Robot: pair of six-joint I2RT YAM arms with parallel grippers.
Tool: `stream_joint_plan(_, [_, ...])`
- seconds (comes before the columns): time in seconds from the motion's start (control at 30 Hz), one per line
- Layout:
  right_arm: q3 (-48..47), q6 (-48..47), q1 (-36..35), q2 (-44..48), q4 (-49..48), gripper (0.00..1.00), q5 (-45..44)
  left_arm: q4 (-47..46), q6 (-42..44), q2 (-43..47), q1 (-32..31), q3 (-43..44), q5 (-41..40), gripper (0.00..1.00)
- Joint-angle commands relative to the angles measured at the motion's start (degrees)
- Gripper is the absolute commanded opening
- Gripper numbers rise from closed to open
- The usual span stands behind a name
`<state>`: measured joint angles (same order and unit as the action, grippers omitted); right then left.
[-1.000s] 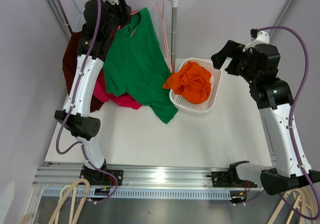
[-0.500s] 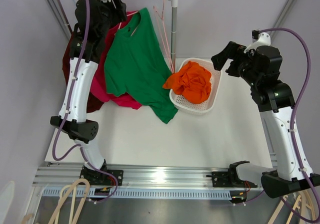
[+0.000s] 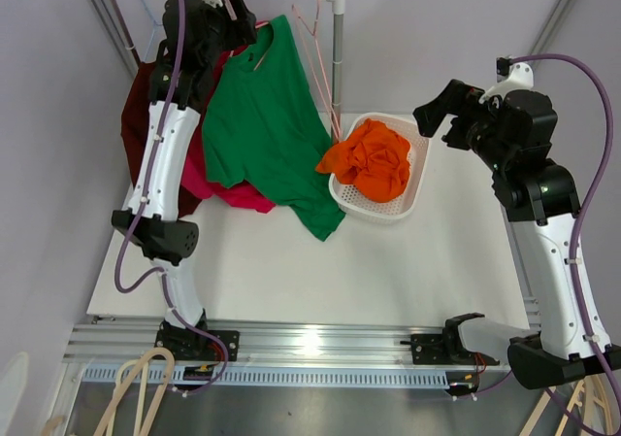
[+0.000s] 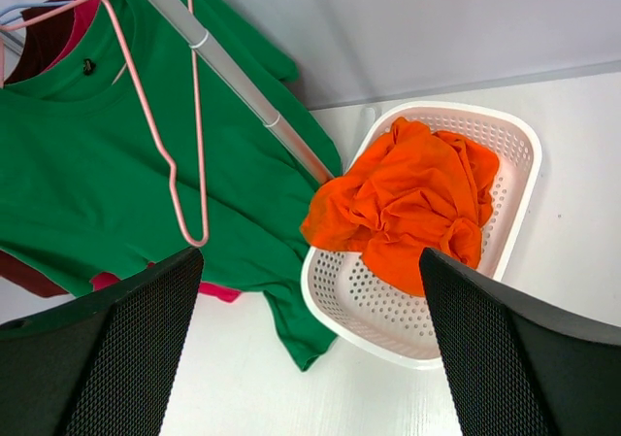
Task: Remove the t-shirt from the hanger
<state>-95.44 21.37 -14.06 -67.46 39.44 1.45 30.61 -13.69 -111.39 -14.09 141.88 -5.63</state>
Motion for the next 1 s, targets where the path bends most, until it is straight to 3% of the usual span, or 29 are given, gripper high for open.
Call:
stream_joint_plan(0.0, [-1.77,-0.36,-0.26,1.63,-0.24,0.98,-0.13,-1.96,-2.13,-0.40,0.82,1.99,1.41,0.79])
stream_joint_plan(0.1, [-1.77,-0.71,-0.26,1.54,-0.15,0.98,-0.31,-2.05,-1.86,-0.84,0.90,1.90,1.23,0.78])
stream_joint_plan(0.43, [-0.54,-0.89,-0.26,1.81,-0.86,0.98,-0.31,-1.87,-2.57,-1.99,0.82,0.41,2.20,0.52])
stream_joint_plan(0.7, [0.96,-0.54,-0.17,2.51,-2.26,0.98,-0.05,-1.70,-1.25,-2.25,0.82,-0.91,1.41,0.47])
stream_joint_plan(0.77, [1.13,-0.54,-0.09,2.34,-2.26,0.98,0.13,-1.87,-0.99,-2.25,0.82,-1.17,1.15,0.38])
stream_joint_plan(0.8, [1.31,-0.45,-0.17,2.33,-2.35,0.98,0.22,-1.96,-0.90,-2.25,0.82,-1.17,1.06,0.23])
stream_joint_plan(0.9, [2.10,-0.27,-0.17,2.51,-2.79,0.98,0.57,-2.13,-0.63,-2.42,0.82,-1.26,0.71,0.01])
stream_joint_plan(0.97, [2.54,-0.01,-0.17,2.69,-3.32,0.98,0.74,-2.83,-0.46,-2.51,0.82,-1.26,1.05,0.01])
